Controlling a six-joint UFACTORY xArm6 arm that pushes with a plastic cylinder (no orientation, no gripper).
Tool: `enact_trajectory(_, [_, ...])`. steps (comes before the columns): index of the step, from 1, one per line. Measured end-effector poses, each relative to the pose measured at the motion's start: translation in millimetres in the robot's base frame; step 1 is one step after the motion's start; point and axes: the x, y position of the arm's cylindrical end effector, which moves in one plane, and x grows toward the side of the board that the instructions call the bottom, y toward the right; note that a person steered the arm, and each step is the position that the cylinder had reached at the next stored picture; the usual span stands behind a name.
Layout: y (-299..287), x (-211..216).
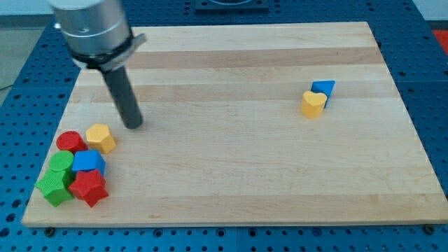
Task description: Slide the yellow heart towards the bottom left
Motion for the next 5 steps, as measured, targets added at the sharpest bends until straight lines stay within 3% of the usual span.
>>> enact_trajectory(4, [-1.0, 21.5])
enact_trajectory(5, [48.1, 21.5])
